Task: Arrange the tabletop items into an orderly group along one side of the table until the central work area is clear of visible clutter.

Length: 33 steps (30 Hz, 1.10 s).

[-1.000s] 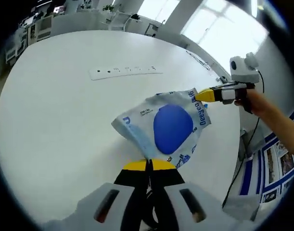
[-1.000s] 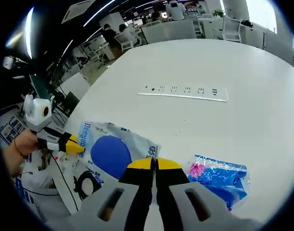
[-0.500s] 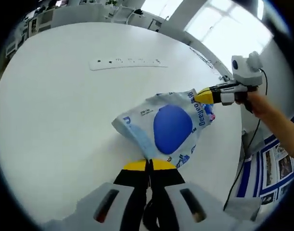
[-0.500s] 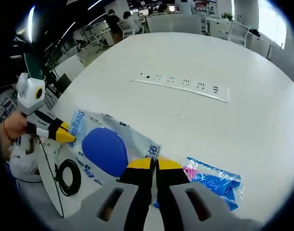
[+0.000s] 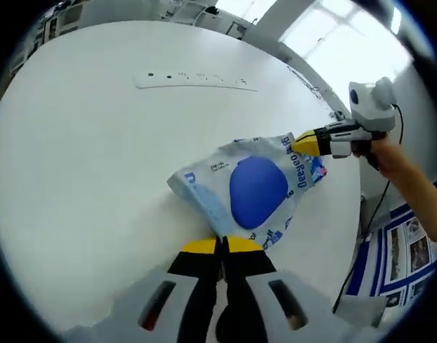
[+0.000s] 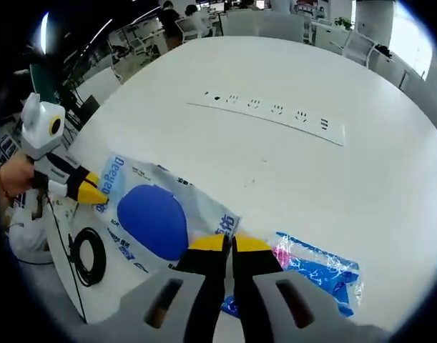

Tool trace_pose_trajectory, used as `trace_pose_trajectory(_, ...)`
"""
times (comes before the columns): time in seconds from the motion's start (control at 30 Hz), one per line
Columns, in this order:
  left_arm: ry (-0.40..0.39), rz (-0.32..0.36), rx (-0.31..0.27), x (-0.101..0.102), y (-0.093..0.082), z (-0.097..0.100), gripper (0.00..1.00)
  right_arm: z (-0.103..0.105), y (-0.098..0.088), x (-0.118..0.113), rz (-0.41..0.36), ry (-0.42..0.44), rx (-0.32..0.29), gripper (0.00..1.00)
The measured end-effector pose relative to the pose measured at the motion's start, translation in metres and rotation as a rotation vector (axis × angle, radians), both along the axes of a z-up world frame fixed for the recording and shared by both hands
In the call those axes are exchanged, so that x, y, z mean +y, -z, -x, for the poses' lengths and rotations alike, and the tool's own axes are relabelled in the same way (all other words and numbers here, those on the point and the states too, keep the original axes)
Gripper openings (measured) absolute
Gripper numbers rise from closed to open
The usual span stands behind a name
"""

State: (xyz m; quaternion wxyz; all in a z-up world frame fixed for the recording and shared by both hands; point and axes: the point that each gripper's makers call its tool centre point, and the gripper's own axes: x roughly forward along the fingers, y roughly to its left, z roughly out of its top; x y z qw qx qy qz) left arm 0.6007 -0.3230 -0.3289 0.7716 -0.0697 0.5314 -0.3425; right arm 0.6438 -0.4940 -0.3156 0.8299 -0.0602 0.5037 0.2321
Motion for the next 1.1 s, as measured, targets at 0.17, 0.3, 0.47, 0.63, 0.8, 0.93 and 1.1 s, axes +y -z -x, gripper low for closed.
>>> trace_pose_trajectory(0.17,-0.013,0.01,0.012,-0.0001,0.002,0.0,0.0,0.0008,0.0026,-0.0011,0.013,0.003,0.012,0.0)
trace_pose_trajectory(0.3,-0.023,0.018,0.016,0.0006,0.002,0.0,0.0,0.0007,0.004,-0.0017,0.022,0.0,0.014,0.01)
trace_pose_trajectory(0.47,-0.036,0.027,0.019,0.001,0.0031,-0.0002,0.01,0.0016,0.0034,-0.0025,0.031,-0.001,0.016,0.01)
trace_pose_trajectory(0.63,-0.056,0.041,0.02,0.0016,0.0033,-0.0012,0.07,0.0031,0.0034,-0.003,0.036,0.0,0.015,0.03)
trace_pose_trajectory(0.8,-0.065,0.05,0.018,0.0015,0.0021,-0.0024,0.11,0.0032,0.0028,-0.0037,0.043,-0.001,0.005,0.06)
trace_pose_trajectory(0.93,-0.068,0.047,0.014,0.0025,0.0021,-0.0036,0.15,0.0029,0.0012,-0.0032,0.045,-0.003,-0.004,0.09)
trace_pose_trajectory(1.1,-0.069,0.044,0.013,0.0045,0.0012,-0.0031,0.16,0.0012,-0.0031,-0.0023,0.043,0.002,-0.027,0.15)
